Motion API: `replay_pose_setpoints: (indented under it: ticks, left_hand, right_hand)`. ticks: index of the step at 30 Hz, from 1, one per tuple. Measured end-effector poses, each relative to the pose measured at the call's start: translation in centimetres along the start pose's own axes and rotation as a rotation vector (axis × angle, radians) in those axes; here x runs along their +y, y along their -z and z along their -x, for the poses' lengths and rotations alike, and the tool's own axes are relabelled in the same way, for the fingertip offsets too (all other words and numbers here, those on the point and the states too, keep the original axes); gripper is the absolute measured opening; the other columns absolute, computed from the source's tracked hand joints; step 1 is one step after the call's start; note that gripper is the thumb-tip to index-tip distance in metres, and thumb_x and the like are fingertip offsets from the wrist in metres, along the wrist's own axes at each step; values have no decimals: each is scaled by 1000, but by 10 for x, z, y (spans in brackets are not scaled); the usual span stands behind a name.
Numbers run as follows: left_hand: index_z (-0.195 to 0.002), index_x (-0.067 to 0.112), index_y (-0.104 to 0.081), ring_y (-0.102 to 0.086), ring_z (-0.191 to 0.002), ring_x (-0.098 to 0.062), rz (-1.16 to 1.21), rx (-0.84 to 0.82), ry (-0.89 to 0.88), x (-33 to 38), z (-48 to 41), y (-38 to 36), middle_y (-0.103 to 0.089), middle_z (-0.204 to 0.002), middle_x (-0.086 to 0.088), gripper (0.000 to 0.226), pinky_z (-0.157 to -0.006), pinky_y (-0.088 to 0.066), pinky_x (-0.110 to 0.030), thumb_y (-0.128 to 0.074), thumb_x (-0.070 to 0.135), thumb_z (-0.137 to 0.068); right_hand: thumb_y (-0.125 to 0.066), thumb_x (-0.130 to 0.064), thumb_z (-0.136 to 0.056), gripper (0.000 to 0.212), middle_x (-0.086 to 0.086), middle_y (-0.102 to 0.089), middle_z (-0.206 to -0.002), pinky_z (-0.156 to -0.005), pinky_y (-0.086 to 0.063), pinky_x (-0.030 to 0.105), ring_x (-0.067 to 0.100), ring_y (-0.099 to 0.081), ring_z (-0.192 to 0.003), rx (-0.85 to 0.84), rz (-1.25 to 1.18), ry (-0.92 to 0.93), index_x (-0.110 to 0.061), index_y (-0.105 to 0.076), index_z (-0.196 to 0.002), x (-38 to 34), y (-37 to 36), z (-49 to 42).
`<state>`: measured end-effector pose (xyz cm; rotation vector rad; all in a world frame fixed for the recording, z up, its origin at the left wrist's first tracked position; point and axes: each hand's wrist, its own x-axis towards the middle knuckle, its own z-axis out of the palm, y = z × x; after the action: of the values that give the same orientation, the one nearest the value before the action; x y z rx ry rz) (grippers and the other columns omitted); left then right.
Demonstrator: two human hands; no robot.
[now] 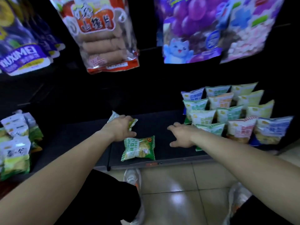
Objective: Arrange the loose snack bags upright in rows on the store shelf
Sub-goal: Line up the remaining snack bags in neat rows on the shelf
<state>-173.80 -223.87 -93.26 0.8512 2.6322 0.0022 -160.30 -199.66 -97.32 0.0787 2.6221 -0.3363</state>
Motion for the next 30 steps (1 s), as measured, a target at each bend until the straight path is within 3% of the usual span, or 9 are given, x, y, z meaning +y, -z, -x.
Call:
replay_pose_setpoints:
  ticks: [4,8,15,19,21,24,30]
  left_hand:
    - [-144,19,-39,-50,-122,-25,107,-64,85,-51,-15,-19,-44,-142,-9,79,-101,-43,-40,-70,52,-81]
    - [-146,19,-35,-49,-121,-25,109,-128,103,-84,-27,-42,-43,-139,-7,79,-100,-43,-41,-68,52,-82]
    - [-147,24,-33,-39,-132,-20,188,-158,110,-108,-37,-64,-36,-146,-2,81,-106,-36,-35,-66,57,-81]
    - [-145,26,-37,-49,-121,-18,246,-167,134,-110,-39,-65,-42,-141,-1,80,-103,-41,-37,-67,59,-78]
    - [-144,26,-38,-48,-122,-18,256,-166,136,-108,-41,-63,-44,-139,-1,80,-103,-41,-37,-68,58,-77]
    - [-144,23,-39,-47,-125,-18,263,-168,122,-99,-40,-58,-44,-140,-2,79,-104,-40,-35,-69,55,-78]
    - [-144,22,-39,-46,-127,-20,270,-146,81,-70,-33,-41,-45,-141,-4,85,-104,-40,-35,-75,54,-74]
  right_hand:
    - [-58,-55,-89,76,7,-35,-147,-96,-45,43,30,-44,-126,-70,82,65,-21,-29,-150,-29,-24,-64]
    - [-59,-51,-90,76,7,-32,-151,-101,-42,43,30,-41,-129,-120,7,74,-20,-27,-152,-58,-50,-140]
    - [-75,-60,-68,116,5,-23,-161,-113,-25,46,26,-26,-145,-234,-36,32,-23,-9,-156,-71,-94,-216]
    - [-79,-69,-56,119,4,-34,-154,-112,-23,47,26,-31,-140,-238,-22,17,-21,-27,-152,-65,-96,-220]
    - [-80,-69,-53,112,4,-39,-141,-107,-31,44,26,-38,-130,-216,30,32,-21,-38,-145,-63,-93,-212]
    - [-83,-61,-51,101,1,-39,-121,-85,-47,36,22,-48,-107,-170,4,37,-24,-40,-134,-54,-85,-192]
    - [-82,-65,-46,82,-9,-57,-96,-63,-46,32,11,-54,-85,-37,-168,12,-31,-40,-107,-28,-34,-130]
